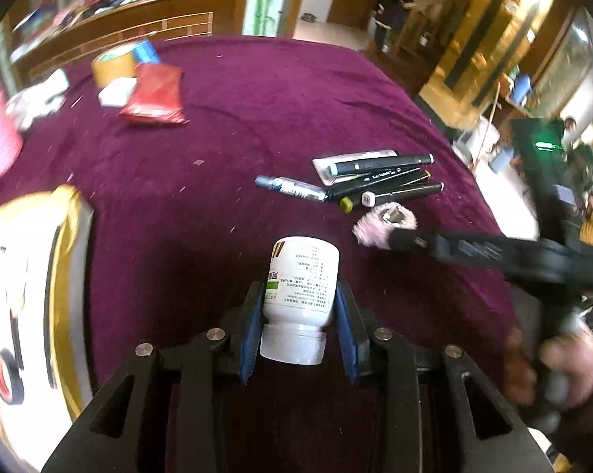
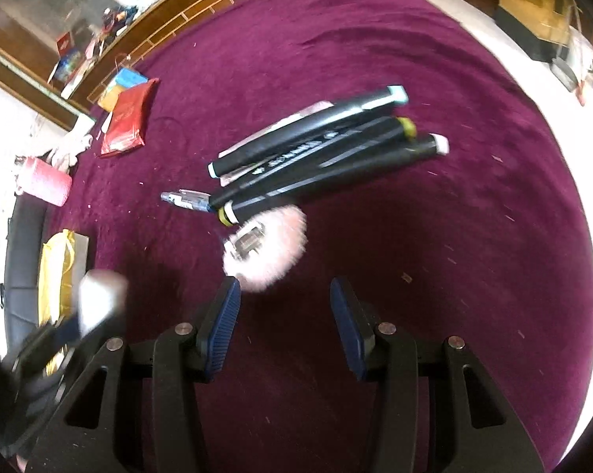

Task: Organize objects
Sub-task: 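Grasp the pink fuzzy pad with the right gripper while the left gripper holds the bottle, then lower the white bottle into the tray and open the left gripper while the right gripper carries the pad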

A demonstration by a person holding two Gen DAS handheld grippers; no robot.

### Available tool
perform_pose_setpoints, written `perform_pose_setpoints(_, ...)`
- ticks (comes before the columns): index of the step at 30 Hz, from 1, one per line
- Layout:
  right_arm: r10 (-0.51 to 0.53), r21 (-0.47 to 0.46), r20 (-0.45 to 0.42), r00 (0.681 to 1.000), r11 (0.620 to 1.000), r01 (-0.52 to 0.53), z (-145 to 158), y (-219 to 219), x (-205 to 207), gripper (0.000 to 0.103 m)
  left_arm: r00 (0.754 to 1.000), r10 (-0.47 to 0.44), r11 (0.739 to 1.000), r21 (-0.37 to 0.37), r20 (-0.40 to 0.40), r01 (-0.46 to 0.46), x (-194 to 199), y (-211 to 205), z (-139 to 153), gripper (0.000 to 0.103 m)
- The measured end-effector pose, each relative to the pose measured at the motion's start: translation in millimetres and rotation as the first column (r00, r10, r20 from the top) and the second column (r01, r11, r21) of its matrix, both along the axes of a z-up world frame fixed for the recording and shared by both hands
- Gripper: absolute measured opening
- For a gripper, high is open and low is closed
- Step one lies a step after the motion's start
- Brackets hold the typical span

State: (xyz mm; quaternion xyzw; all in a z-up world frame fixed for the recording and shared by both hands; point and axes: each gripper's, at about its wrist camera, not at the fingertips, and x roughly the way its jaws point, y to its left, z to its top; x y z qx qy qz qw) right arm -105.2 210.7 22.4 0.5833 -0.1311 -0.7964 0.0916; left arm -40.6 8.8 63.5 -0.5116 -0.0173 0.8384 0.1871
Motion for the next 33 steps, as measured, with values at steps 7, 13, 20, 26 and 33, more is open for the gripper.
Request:
perform_pose_setpoints(7, 0.003, 0.003, -0.016, 1.0, 1.0, -0.003, -2, -25, -19, 0.046, 0.994, 0.107, 0.993, 0.056, 0.01, -0.107, 31, -48, 10, 0.03)
perform_pose_setpoints(13, -0.05, -0.031, 0.002, 0.999, 0.998, 0.05, -5, -26, -25, 0.046, 0.983, 0.181, 0.98, 0.078, 0.015, -0.182, 48, -85, 11, 0.03)
perform_pose_setpoints(20, -0.086, -0.04, 0.035, 0.996, 0.995, 0.088, -4, -17, -8, 0.033, 0.973, 0.229, 0.967, 0.118, 0.002, -0.228, 65, -128, 17, 0.03)
perform_pose_setpoints(26, -0.11, -0.121, 0.058, 0.992, 0.986, 0.116, 10, -18, 21, 0.033, 0.966, 0.258, 0.958, 0.125, 0.001, -0.256, 75, -169, 19, 0.03)
perform_pose_setpoints(33, 0.006, -0.158, -0.013, 1.0, 0.987, -0.008, 55, -91, 49, 0.033, 0.959, 0.281, 0.955, 0.08, 0.043, -0.284, 85, -208, 6, 0.03)
